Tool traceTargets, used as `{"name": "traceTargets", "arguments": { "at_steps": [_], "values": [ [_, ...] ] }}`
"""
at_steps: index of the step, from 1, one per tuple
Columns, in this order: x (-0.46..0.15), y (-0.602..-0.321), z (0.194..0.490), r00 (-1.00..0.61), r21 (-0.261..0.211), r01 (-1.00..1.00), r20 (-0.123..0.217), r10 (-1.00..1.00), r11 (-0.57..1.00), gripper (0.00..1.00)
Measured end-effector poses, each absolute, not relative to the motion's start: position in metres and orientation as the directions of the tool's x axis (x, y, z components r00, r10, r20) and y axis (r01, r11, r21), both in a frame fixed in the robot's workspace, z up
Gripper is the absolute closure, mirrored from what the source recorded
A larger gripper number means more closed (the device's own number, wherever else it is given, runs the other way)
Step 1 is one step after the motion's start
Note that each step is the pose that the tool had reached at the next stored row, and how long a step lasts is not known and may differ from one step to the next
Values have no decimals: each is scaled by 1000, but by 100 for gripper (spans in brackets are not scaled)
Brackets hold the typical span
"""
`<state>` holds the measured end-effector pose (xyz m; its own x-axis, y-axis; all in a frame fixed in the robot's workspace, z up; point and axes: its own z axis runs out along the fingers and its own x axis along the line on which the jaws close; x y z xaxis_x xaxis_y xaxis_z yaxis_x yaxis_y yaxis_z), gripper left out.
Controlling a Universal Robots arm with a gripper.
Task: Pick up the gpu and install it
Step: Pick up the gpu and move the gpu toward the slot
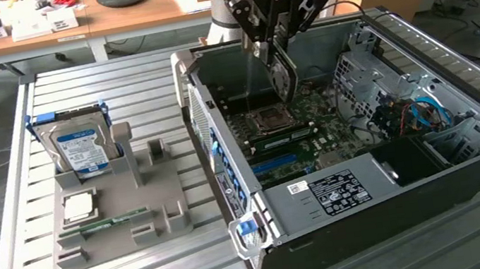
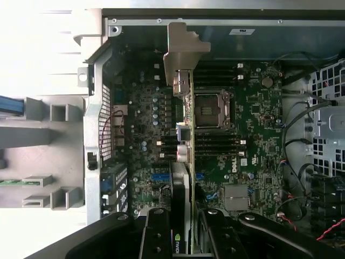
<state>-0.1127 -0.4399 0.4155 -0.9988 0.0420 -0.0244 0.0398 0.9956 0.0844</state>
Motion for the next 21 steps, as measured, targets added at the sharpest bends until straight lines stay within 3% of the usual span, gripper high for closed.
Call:
{"name": "traceTargets", "arguments": {
  "at_steps": [21],
  "values": [
    [-97,-440,416,-999,84,40,-24,42,996,73]
  ]
}}
